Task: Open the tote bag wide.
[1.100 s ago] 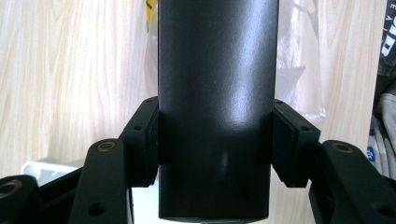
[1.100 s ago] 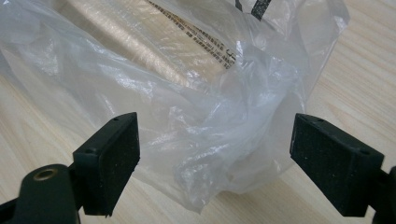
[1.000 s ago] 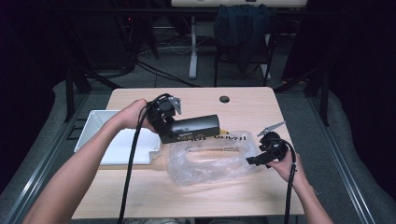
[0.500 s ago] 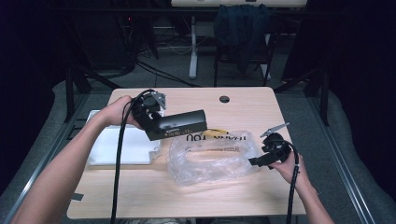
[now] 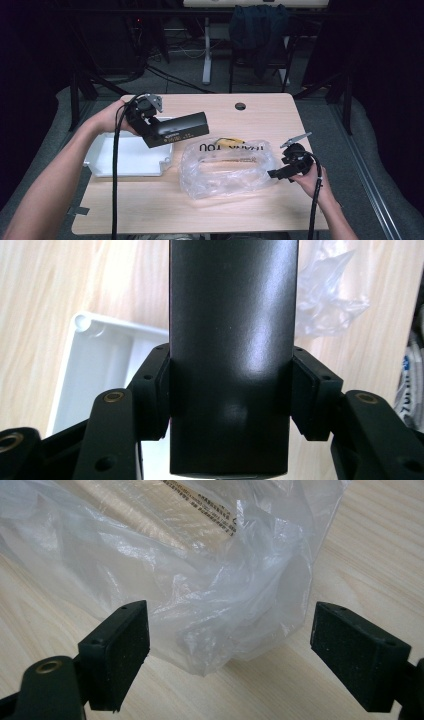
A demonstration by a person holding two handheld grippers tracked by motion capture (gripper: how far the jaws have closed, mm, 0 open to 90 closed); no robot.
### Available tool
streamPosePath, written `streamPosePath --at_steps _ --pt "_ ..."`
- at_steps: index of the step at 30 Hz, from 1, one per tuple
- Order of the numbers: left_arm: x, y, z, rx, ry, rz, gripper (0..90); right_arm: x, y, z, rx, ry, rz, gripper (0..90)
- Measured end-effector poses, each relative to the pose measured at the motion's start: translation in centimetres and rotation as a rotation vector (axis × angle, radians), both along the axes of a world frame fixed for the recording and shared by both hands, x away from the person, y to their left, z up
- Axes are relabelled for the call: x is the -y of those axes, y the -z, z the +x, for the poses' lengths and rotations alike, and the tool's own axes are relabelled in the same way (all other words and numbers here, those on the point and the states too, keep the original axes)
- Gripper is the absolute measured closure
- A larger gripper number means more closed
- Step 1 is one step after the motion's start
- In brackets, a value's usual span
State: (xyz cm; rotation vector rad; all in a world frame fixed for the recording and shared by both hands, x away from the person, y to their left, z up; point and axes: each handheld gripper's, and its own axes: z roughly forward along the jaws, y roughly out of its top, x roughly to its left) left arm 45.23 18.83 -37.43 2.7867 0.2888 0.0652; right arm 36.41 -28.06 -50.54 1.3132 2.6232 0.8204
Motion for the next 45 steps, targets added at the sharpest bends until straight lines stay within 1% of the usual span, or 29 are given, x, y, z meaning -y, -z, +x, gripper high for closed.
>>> streamPosePath --at_steps 3,4,5,8,11,12,13,14,19,20,21,22,23,25,26,28,32,33,34,35,36,37,39,40,41,42,43,44,45 --pt "-1.0 -0.1 0.1 -0.005 -0.015 -0.005 43.6 0.0 0.0 0.1 -0.007 -0.009 -0.002 15.6" --pt "-1.2 -0.1 0.2 -0.002 -0.020 0.000 43.6 0.0 0.0 0.1 -0.007 -0.009 -0.003 15.6" --pt "-1.5 0.0 0.2 -0.008 -0.022 0.002 43.6 0.0 0.0 0.1 -0.005 -0.011 -0.002 15.6" --pt "-2.4 0.0 0.3 -0.012 -0.038 0.000 43.6 0.1 0.1 0.0 0.002 -0.002 -0.008 15.6" --pt "-3.1 -0.1 0.3 -0.004 -0.045 0.005 43.6 0.1 0.0 0.0 0.003 0.002 -0.013 15.6" --pt "-3.3 -0.2 0.3 0.000 -0.052 -0.001 43.6 0.2 0.0 0.0 -0.001 -0.005 -0.015 15.6" --pt "-3.6 -0.2 0.2 -0.005 -0.057 -0.004 43.6 0.2 -0.1 -0.1 -0.002 -0.001 -0.012 15.6" --pt "-3.9 -0.3 0.2 -0.003 -0.060 -0.003 43.6 0.2 0.0 -0.2 0.001 0.006 0.000 15.6" --pt "-5.3 -0.4 0.2 -0.002 -0.080 -0.005 43.6 0.4 -0.1 -0.2 -0.005 -0.001 -0.020 15.5" --pt "-5.7 -0.4 0.2 -0.004 -0.087 -0.016 43.6 0.3 -0.2 -0.3 -0.002 0.010 -0.020 15.6" --pt "-6.0 -0.5 0.2 -0.002 -0.091 -0.019 43.6 0.3 -0.2 -0.4 0.006 0.008 -0.015 15.6" --pt "-6.5 -0.5 0.2 -0.002 -0.100 -0.021 43.6 0.4 -0.2 -0.4 0.004 0.005 -0.013 15.6" --pt "-6.9 -0.4 0.2 -0.003 -0.110 -0.024 43.6 0.4 -0.3 -0.6 0.004 0.016 -0.005 15.6" --pt "-7.5 -0.3 0.2 -0.004 -0.121 -0.027 43.6 0.5 -0.4 -0.6 0.008 0.009 -0.007 15.6" --pt "-7.7 -0.2 0.1 -0.002 -0.125 -0.027 43.6 0.5 -0.4 -0.6 0.010 0.014 -0.013 15.6" --pt "-8.0 -0.1 0.0 0.002 -0.122 -0.032 43.6 0.5 -0.5 -0.5 0.017 0.013 -0.009 15.6" --pt "-8.4 -0.2 -0.3 0.005 -0.115 -0.047 43.6 0.4 -0.5 -0.5 0.016 0.012 0.001 15.6" --pt "-8.5 -0.2 -0.3 0.010 -0.108 -0.044 43.6 0.4 -0.6 -0.5 0.017 0.012 -0.003 15.6" --pt "-8.6 -0.2 -0.3 0.007 -0.109 -0.045 43.6 0.4 -0.6 -0.5 0.018 0.011 -0.004 15.6" --pt "-8.7 -0.2 -0.3 0.007 -0.105 -0.036 43.6 0.5 -0.6 -0.4 0.018 0.008 -0.011 15.6" --pt "-8.8 -0.2 -0.2 0.010 -0.102 -0.031 43.6 0.5 -0.6 -0.4 0.021 0.010 -0.010 15.6" --pt "-8.9 -0.2 -0.2 0.004 -0.103 -0.030 43.6 0.6 -0.6 -0.4 0.020 0.012 -0.004 15.6" --pt "-9.1 0.0 -0.2 0.002 -0.099 -0.016 43.6 0.7 -0.6 -0.5 0.015 0.020 -0.010 15.6" --pt "-9.2 0.1 -0.2 0.001 -0.102 -0.012 43.6 0.8 -0.6 -0.5 0.015 0.019 0.000 15.6" --pt "-9.4 0.2 -0.2 0.000 -0.099 -0.012 43.6 0.9 -0.8 -0.6 0.021 0.024 -0.006 15.6" --pt "-9.6 0.2 -0.3 0.000 -0.098 -0.012 43.6 0.9 -0.9 -0.6 0.032 0.025 0.005 15.6" --pt "-9.8 0.2 -0.3 0.003 -0.099 -0.018 43.6 0.9 -1.0 -0.6 0.035 0.023 -0.003 15.6" --pt "-10.0 0.2 -0.4 0.007 -0.098 -0.030 43.6 0.9 -1.1 -0.6 0.036 0.019 -0.003 15.6" --pt "-10.3 0.2 -0.4 0.005 -0.103 -0.043 43.6 0.7 -1.1 -0.6 0.047 0.022 0.003 15.6"
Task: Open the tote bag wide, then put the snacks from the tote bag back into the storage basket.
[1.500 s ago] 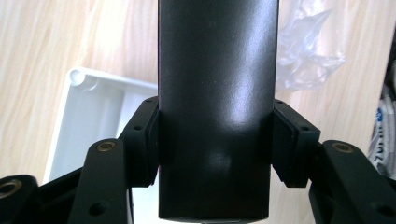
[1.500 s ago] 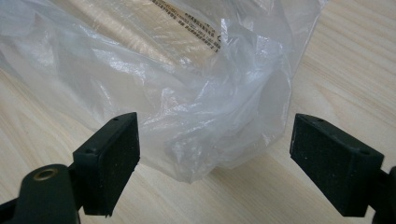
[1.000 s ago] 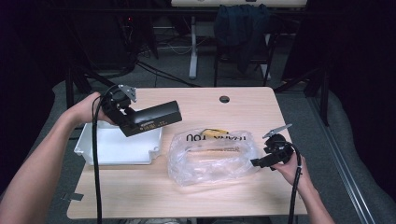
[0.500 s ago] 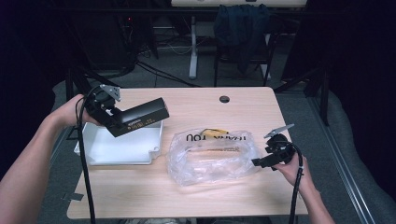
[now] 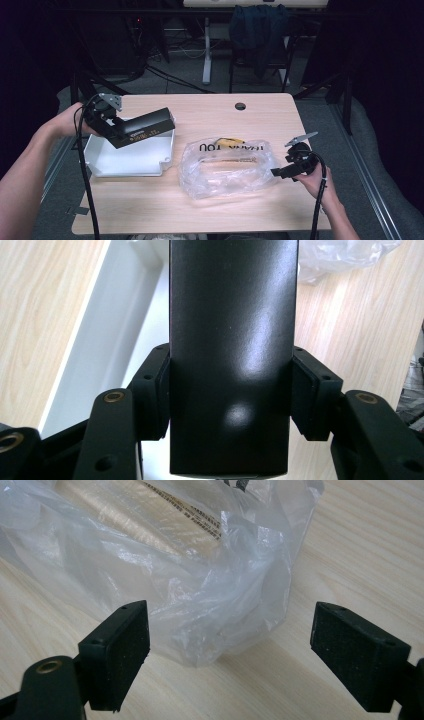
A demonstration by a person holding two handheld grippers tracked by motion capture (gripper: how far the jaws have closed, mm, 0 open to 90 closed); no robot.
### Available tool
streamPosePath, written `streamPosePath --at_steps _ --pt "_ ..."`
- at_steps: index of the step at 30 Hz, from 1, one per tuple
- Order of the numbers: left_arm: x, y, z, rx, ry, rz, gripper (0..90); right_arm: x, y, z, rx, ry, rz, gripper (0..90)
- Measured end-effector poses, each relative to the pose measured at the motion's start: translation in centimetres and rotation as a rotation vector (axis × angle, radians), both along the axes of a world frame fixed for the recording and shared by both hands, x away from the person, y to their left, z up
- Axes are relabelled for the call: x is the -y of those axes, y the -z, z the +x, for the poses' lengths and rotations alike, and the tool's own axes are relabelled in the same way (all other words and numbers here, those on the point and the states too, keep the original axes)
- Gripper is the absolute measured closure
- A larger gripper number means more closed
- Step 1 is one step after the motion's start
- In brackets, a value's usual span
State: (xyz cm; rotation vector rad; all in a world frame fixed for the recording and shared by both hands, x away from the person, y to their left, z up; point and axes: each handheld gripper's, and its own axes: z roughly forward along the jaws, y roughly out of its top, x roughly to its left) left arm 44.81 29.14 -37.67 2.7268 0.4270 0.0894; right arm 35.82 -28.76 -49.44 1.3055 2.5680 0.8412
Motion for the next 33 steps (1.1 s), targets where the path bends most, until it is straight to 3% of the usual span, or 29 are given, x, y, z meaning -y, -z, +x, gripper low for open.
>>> streamPosePath --at_steps 9,23,27,33 --pt "-1.4 0.8 0.2 0.003 -0.003 -0.026 43.6 0.0 0.0 0.0 -0.008 -0.002 -0.011 15.6" --pt "-3.1 2.8 0.2 -0.002 0.041 0.009 43.8 0.0 0.2 0.1 -0.016 -0.011 -0.015 15.6" --pt "-3.2 3.8 0.2 -0.006 0.058 0.056 43.8 -0.1 0.1 -0.1 -0.004 -0.012 -0.007 15.6" --pt "-3.0 5.0 0.5 -0.019 0.074 0.058 43.8 0.2 -0.1 -0.4 0.004 -0.024 0.004 15.3"
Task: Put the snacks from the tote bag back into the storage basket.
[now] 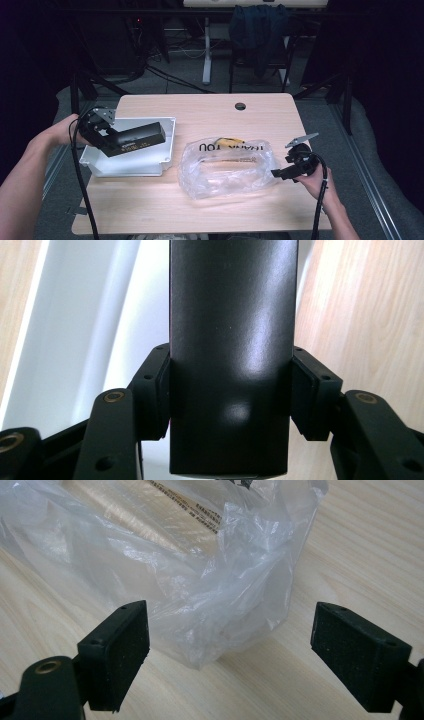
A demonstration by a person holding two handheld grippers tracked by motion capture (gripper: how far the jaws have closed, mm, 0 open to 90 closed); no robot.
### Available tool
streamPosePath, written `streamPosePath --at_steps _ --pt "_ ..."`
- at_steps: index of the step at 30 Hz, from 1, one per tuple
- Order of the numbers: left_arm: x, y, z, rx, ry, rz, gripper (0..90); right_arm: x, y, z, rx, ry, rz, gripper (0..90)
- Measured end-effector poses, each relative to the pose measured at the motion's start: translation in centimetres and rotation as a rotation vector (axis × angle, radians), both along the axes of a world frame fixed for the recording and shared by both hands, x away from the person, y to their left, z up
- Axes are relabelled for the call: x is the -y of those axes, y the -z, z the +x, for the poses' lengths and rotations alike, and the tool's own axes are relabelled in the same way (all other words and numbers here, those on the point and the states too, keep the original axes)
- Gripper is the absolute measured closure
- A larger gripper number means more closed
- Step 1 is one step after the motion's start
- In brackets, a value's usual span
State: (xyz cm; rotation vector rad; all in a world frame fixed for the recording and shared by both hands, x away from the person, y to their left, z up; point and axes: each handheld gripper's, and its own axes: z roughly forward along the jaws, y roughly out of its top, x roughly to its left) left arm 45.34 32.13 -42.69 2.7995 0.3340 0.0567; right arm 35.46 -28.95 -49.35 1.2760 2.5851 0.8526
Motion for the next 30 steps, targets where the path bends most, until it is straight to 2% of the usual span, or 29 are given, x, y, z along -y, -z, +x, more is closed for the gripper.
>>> streamPosePath --at_steps 1,4,8,10,12,17,21,24,30 --pt "0.1 0.2 0.1 0.001 0.013 0.012 43.7 0.0 0.0 0.0 0.006 0.007 -0.002 15.3" --pt "0.2 0.7 0.1 -0.004 0.025 0.011 43.7 0.0 0.0 0.0 0.006 0.004 -0.005 15.3" --pt "-0.2 1.6 0.3 -0.018 0.015 0.024 43.7 -0.1 0.1 0.0 0.003 -0.002 -0.006 15.3" --pt "-0.5 1.9 0.3 -0.010 0.015 0.030 43.7 -0.2 0.2 0.0 -0.002 -0.007 0.001 15.3" --pt "-0.7 2.2 0.2 -0.020 0.009 0.030 43.7 -0.2 0.1 0.0 -0.003 -0.010 -0.012 15.3" --pt "-0.5 3.2 0.1 -0.031 0.034 0.059 43.7 -0.3 0.1 0.0 0.006 -0.011 -0.012 15.3" --pt "-0.3 3.9 0.0 -0.036 0.051 0.062 43.6 -0.4 0.2 0.0 0.005 -0.012 -0.004 15.3" --pt "0.0 4.5 -0.1 -0.043 0.084 0.097 43.6 -0.3 0.2 0.1 0.006 -0.019 -0.012 15.3" --pt "0.8 5.6 -0.2 -0.055 0.103 0.093 43.6 -0.3 0.2 0.0 0.005 -0.016 -0.008 15.3"
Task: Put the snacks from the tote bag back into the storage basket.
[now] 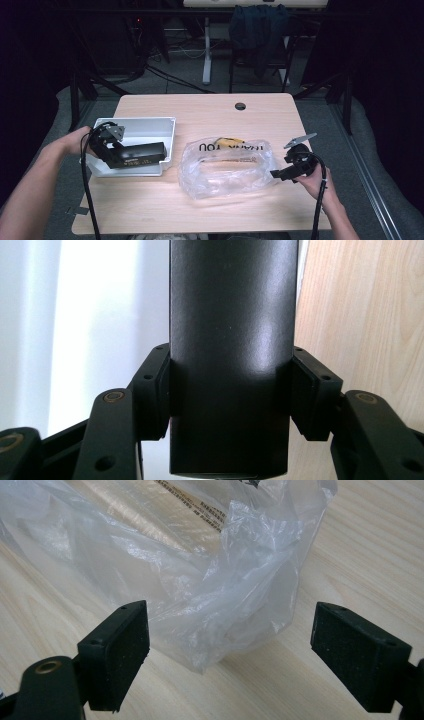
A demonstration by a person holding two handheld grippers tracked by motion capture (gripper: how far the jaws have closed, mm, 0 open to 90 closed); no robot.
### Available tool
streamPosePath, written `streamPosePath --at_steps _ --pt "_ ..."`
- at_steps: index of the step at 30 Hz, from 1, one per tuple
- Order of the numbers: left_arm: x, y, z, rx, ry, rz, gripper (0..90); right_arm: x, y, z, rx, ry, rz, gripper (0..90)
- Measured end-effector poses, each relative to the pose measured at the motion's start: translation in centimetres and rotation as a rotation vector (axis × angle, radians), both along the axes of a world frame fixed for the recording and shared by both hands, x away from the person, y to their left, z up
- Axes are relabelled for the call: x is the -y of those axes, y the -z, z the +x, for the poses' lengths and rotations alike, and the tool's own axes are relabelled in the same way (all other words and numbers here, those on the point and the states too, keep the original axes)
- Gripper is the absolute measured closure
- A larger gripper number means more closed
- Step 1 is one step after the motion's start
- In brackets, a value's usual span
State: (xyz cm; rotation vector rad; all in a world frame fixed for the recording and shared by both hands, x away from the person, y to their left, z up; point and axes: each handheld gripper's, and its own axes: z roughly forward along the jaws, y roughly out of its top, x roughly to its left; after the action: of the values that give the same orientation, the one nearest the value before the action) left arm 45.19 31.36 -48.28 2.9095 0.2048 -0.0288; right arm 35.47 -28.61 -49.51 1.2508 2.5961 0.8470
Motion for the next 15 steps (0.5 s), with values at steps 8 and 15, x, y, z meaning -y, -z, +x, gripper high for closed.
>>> streamPosePath --at_steps 8,15 --pt "0.5 0.6 0.1 0.019 0.044 0.034 43.5 -0.1 0.1 0.0 0.000 -0.008 -0.006 15.3" --pt "0.6 1.4 0.3 0.023 0.066 0.040 43.3 -0.1 0.2 0.1 -0.006 -0.012 -0.015 15.3"
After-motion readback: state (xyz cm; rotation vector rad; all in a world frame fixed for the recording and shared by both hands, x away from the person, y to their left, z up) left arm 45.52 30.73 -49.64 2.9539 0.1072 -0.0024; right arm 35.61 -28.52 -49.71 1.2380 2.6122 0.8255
